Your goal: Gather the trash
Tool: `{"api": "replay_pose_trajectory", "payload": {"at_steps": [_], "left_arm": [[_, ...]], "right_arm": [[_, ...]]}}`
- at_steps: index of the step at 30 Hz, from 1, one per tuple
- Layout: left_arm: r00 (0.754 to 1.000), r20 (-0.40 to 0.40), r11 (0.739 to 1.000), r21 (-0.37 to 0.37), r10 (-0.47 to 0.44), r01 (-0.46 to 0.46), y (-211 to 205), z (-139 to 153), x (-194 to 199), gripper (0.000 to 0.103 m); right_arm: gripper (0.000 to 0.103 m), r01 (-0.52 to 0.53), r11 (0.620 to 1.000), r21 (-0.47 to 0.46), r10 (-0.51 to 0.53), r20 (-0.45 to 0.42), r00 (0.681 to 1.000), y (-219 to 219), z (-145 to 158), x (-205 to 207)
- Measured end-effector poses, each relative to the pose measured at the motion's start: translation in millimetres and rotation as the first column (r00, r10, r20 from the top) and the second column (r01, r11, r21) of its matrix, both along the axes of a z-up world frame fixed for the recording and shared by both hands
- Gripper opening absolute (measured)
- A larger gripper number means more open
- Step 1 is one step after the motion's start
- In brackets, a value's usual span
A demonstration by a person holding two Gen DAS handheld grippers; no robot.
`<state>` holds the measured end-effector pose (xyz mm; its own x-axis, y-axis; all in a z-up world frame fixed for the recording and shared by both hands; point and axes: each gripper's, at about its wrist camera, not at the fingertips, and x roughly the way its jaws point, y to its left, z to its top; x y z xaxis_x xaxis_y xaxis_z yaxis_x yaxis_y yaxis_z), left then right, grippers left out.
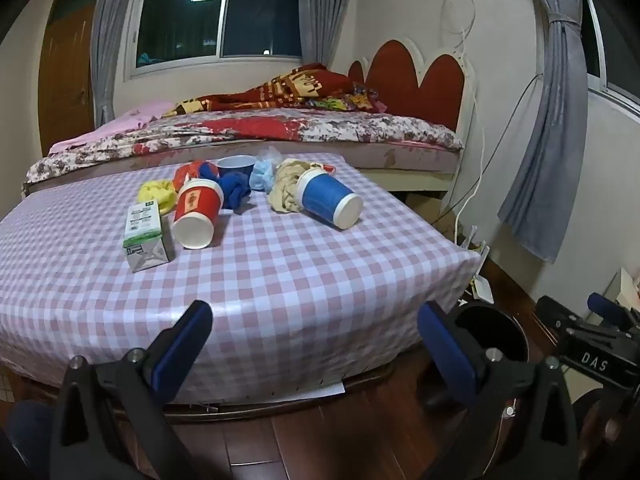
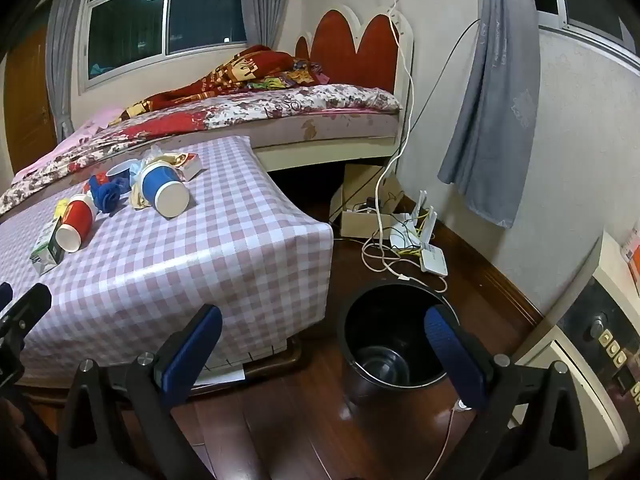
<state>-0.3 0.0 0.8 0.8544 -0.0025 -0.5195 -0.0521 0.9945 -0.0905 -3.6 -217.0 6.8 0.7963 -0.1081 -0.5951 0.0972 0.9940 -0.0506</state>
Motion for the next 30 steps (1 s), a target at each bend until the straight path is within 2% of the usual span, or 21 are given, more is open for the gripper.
{"api": "replay_pose_trajectory", "payload": {"at_steps": [17, 19, 30], "left_arm": [[1.0, -0.001, 1.0, -0.003, -0.003, 0.003, 3.1, 1.9, -0.2, 0.102], [1.0, -0.003, 1.0, -0.002, -0.004, 0.004, 2.7, 1.5, 0.3, 0.102], [1.0, -0.004, 1.0, -0.001, -0.001, 0.001, 0.4, -1.2, -1.1, 0.102]], "right_arm": [[0.102, 0.002, 1.0, -0.004, -0.002, 0.003, 1.0, -2.3, -3.5, 10.5], [0.102, 0.002, 1.0, -0.003, -0.002, 0.012, 1.0, -3.7, 1.8, -1.5], [0.102, 0.005, 1.0, 0.0, -0.005, 0.019, 1.0, -6.0, 2.9, -3.0]]}}
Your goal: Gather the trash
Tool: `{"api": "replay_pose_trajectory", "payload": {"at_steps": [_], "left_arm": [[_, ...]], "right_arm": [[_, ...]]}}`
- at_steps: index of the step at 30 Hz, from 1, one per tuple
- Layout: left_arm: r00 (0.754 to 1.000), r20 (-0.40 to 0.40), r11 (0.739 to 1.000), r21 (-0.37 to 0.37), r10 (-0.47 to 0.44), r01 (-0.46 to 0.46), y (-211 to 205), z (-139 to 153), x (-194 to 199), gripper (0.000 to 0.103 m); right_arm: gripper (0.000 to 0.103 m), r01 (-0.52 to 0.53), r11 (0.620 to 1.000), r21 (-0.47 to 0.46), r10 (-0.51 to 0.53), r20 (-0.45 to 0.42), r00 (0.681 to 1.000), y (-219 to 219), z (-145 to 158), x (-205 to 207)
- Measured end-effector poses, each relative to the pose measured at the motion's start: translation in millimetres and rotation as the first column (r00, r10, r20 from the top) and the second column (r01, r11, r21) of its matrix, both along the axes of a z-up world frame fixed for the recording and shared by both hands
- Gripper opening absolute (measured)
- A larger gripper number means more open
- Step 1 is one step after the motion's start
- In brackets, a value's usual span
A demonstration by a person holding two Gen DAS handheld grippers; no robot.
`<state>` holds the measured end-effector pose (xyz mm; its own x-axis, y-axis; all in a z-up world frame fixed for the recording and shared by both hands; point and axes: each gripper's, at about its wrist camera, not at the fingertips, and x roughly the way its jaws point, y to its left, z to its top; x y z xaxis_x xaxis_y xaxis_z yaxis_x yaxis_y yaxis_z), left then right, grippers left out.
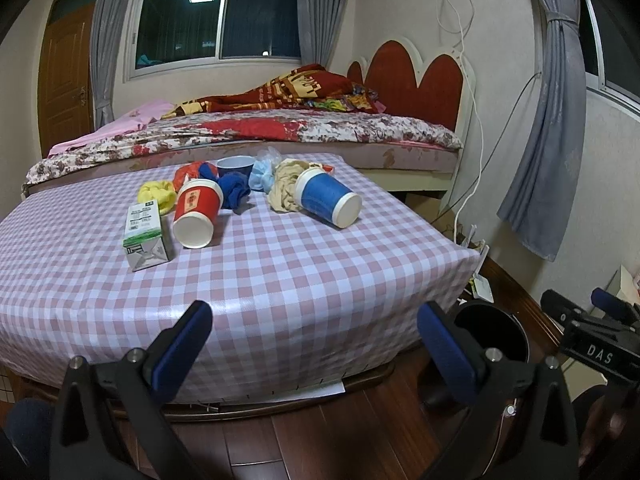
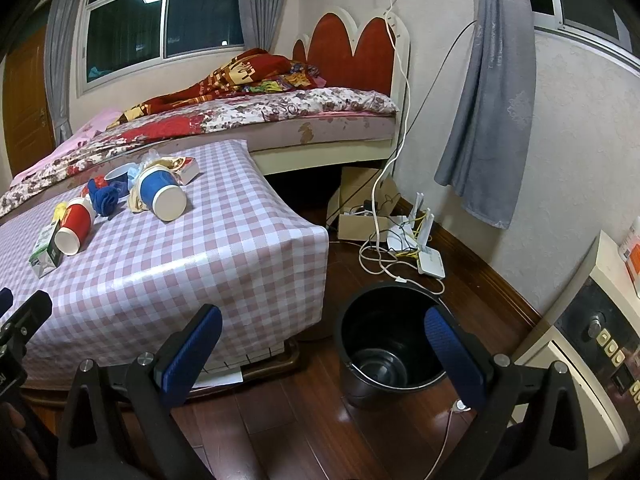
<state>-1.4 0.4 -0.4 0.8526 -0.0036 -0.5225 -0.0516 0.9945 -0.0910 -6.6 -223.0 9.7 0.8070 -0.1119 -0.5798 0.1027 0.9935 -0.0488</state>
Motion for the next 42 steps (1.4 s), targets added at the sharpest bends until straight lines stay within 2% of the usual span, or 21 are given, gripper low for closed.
{"api": "replay_pose_trajectory", "payload": {"at_steps": [42], "left_arm": [[1.0, -0.004, 1.0, 0.0, 0.0, 0.0, -2.0, -3.2, -2.3, 0.102]], "right_arm": [[0.102, -0.002, 1.0, -0.005, 0.002, 0.01, 1.0, -0.4, 4.5, -0.1]]}}
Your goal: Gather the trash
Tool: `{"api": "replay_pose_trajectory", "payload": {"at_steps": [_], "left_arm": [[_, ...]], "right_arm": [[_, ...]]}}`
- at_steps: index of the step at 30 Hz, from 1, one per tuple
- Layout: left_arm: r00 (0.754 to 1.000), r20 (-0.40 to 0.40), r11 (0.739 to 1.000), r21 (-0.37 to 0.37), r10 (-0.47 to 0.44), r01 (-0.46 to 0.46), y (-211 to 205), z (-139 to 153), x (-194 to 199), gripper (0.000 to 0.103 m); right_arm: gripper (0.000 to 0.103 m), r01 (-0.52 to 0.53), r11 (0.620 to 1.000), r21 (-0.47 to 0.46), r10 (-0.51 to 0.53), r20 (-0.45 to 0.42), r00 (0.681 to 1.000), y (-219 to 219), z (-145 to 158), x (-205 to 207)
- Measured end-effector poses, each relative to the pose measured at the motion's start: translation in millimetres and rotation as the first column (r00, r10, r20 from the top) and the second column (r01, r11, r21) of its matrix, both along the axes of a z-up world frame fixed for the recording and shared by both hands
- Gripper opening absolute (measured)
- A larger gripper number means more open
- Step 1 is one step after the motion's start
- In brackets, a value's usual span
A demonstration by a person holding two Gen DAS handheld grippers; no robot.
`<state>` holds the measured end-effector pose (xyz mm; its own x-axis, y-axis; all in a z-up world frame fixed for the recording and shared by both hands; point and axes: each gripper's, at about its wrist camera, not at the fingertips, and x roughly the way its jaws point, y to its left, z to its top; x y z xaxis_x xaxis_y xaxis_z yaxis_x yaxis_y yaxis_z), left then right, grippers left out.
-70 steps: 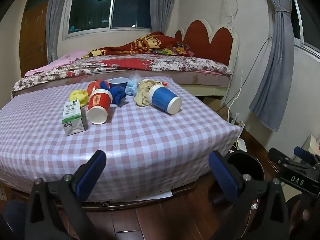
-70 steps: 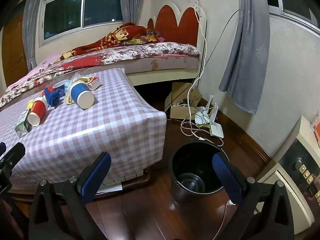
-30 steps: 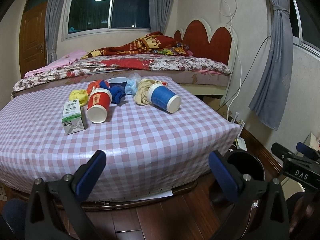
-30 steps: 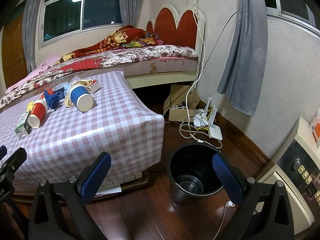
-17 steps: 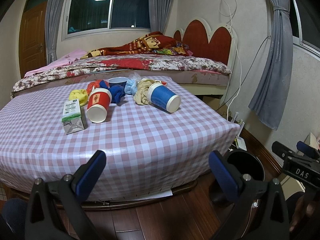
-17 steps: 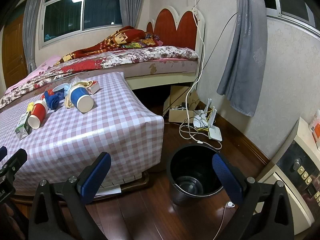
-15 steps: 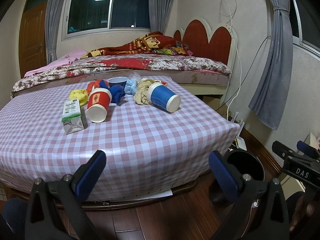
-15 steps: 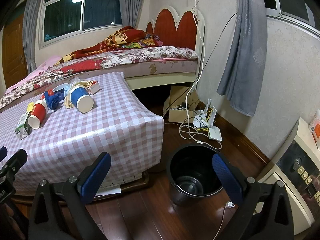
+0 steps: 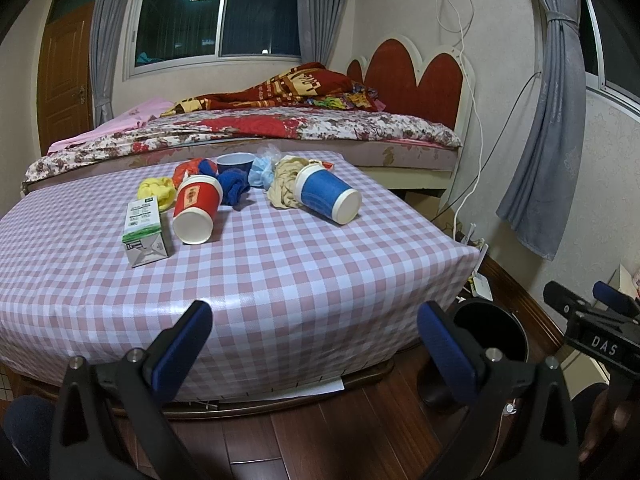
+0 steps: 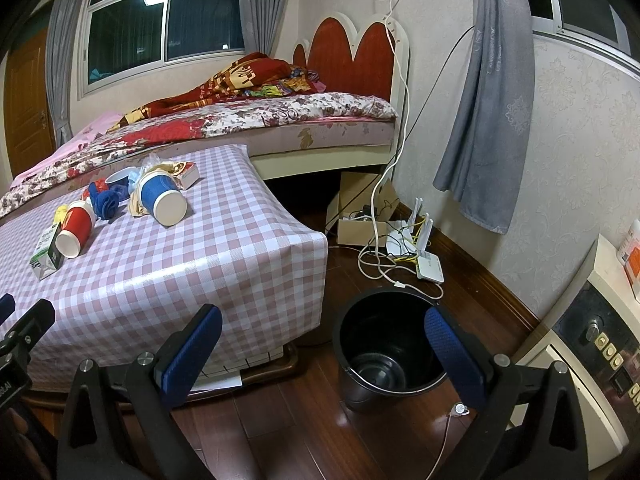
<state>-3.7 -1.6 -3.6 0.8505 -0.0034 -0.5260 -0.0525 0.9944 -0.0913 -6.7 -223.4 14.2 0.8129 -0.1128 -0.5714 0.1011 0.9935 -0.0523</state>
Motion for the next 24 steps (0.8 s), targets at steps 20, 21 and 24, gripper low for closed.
{"api": "replay_pose_trajectory", "payload": {"at_steps": [20, 21, 24], "left_arm": [[1.0, -0.005, 1.0, 0.003, -0.001, 0.001, -1.5, -1.0, -0.7, 0.102], [1.0, -0.002, 1.0, 0.002, -0.001, 0.001, -0.9, -0.8, -0.8, 0.102], [1.0, -0.009, 1.0, 0.004, 0.014, -0.014, 3.3, -1.7, 3.1, 0.102]], "right_arm": [[0.102, -0.007, 1.0, -0.001, 0.007, -0.005, 1.0, 1.3, -0.4, 0.5], [0.102, -0.011, 1.0, 0.0, 0.011, -0.006, 1.0, 2.0, -0.7, 1.1], [0.102, -0.044, 0.999, 0.011, 0.044, -0.012, 0.999, 5.1, -1.5, 3.6]]}}
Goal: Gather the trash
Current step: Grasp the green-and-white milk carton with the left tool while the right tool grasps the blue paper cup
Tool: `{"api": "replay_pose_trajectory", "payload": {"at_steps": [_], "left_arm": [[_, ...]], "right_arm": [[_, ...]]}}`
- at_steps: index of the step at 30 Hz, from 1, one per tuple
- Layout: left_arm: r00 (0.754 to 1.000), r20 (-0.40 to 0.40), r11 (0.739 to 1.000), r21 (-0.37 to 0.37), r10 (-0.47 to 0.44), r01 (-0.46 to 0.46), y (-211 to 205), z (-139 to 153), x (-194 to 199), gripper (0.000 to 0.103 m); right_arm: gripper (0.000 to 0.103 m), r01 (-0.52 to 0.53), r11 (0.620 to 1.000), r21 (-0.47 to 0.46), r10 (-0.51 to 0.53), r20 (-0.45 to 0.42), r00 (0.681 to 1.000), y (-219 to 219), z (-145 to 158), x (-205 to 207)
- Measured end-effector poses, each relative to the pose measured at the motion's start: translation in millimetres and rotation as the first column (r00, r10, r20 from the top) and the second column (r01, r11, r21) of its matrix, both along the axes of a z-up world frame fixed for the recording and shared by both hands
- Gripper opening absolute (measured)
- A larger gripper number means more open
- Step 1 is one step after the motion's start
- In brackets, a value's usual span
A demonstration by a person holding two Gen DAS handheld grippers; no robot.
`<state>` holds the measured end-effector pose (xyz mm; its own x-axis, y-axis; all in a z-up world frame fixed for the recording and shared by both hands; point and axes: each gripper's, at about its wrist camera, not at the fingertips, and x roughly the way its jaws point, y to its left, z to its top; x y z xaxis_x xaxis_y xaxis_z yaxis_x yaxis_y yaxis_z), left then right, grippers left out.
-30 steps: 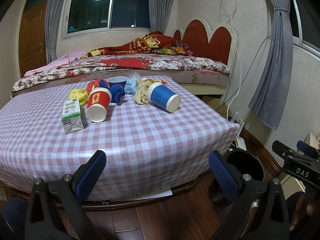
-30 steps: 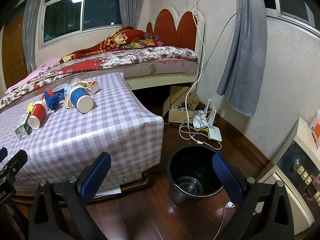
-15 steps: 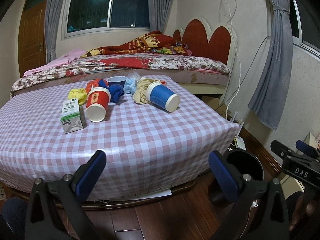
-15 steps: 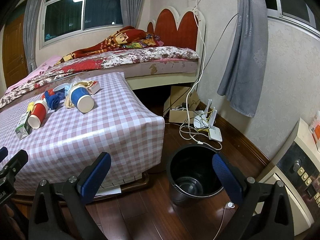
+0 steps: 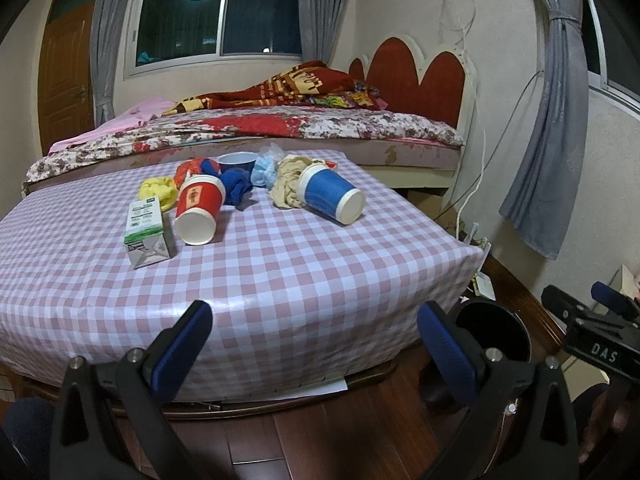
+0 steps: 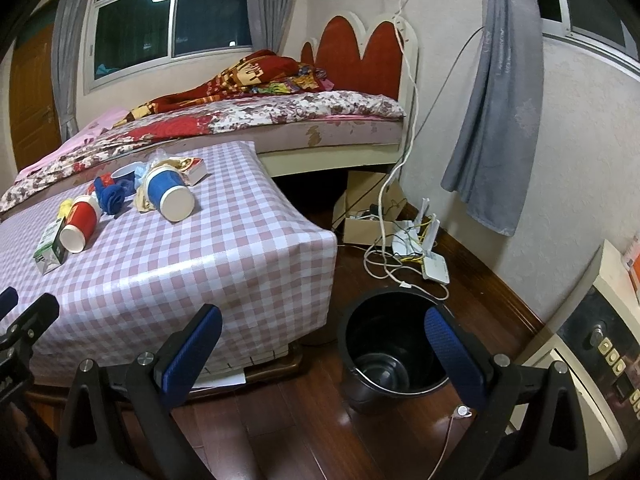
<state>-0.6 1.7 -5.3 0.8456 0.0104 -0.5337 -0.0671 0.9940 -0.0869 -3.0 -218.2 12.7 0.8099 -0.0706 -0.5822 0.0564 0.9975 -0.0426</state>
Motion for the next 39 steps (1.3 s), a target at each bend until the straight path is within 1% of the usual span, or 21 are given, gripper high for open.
{"api": "replay_pose_trajectory", "payload": {"at_steps": [6, 11, 12, 15, 17, 19, 24, 27, 30, 32, 34, 35, 37, 39], "left_arm": [[0.998, -0.014, 0.998, 0.012, 0.069, -0.069, 29.0, -0.9, 12.4, 0.102], [0.991, -0.026, 0.989, 0.066, 0.131, -0.129, 58.0, -9.0, 31.5, 0.102], [0.989, -0.024, 0.988, 0.067, 0.143, -0.141, 64.3, -10.6, 34.2, 0.102], [0.978, -0.015, 0.976, 0.069, 0.209, -0.208, 90.2, -14.0, 44.8, 0.102], [0.964, -0.011, 0.961, 0.076, 0.267, -0.265, 108.4, -15.4, 52.1, 0.102], [0.95, -0.021, 0.949, 0.048, 0.312, -0.31, 130.2, -20.2, 63.7, 0.102], [0.932, -0.063, 0.932, -0.032, 0.357, -0.36, 163.2, -37.1, 93.4, 0.102], [0.925, -0.086, 0.926, -0.046, 0.369, -0.374, 168.3, -44.7, 108.0, 0.102], [0.919, -0.109, 0.922, -0.05, 0.378, -0.385, 175.4, -48.8, 119.3, 0.102], [0.916, -0.128, 0.919, -0.061, 0.381, -0.39, 179.8, -52.5, 126.5, 0.101], [0.914, -0.136, 0.917, -0.063, 0.382, -0.393, 183.6, -53.5, 128.5, 0.097], [0.913, -0.143, 0.916, -0.071, 0.382, -0.394, 187.2, -54.5, 129.6, 0.096], [0.915, -0.151, 0.917, -0.086, 0.374, -0.389, 191.9, -55.3, 129.6, 0.089], [0.919, -0.154, 0.92, -0.1, 0.362, -0.379, 196.9, -55.3, 128.6, 0.083]], "right_arm": [[0.102, -0.082, 0.997, 0.006, 0.082, 0.006, 0.997, 18.3, -3.9, 18.1], [0.102, -0.184, 0.983, 0.002, 0.184, 0.015, 0.983, 51.1, -6.2, 50.3], [0.102, -0.205, 0.979, 0.005, 0.205, 0.018, 0.979, 58.9, -5.9, 57.0], [0.102, -0.258, 0.966, 0.004, 0.257, 0.026, 0.966, 80.7, -6.1, 76.0], [0.102, -0.293, 0.956, 0.012, 0.292, 0.03, 0.956, 94.0, -7.0, 88.5], [0.102, -0.322, 0.947, 0.016, 0.321, 0.026, 0.947, 107.8, -9.1, 105.9], [0.101, -0.369, 0.929, 0.033, 0.37, -0.003, 0.929, 134.7, -16.9, 155.7], [0.101, -0.385, 0.923, 0.016, 0.385, -0.034, 0.922, 149.8, -22.5, 185.1], [0.101, -0.4, 0.916, -0.009, 0.398, -0.096, 0.912, 161.5, -33.3, 214.6], [0.101, -0.407, 0.913, -0.027, 0.401, -0.12, 0.908, 164.7, -38.5, 228.7], [0.099, -0.415, 0.909, -0.032, 0.407, -0.139, 0.903, 167.9, -42.7, 239.5], [0.095, -0.42, 0.907, -0.034, 0.411, -0.146, 0.9, 169.3, -44.4, 242.2], [0.09, -0.434, 0.9, -0.042, 0.422, -0.165, 0.891, 172.4, -48.4, 247.9], [0.076, -0.451, 0.892, -0.04, 0.438, -0.175, 0.882, 175.3, -50.4, 248.7]]}}
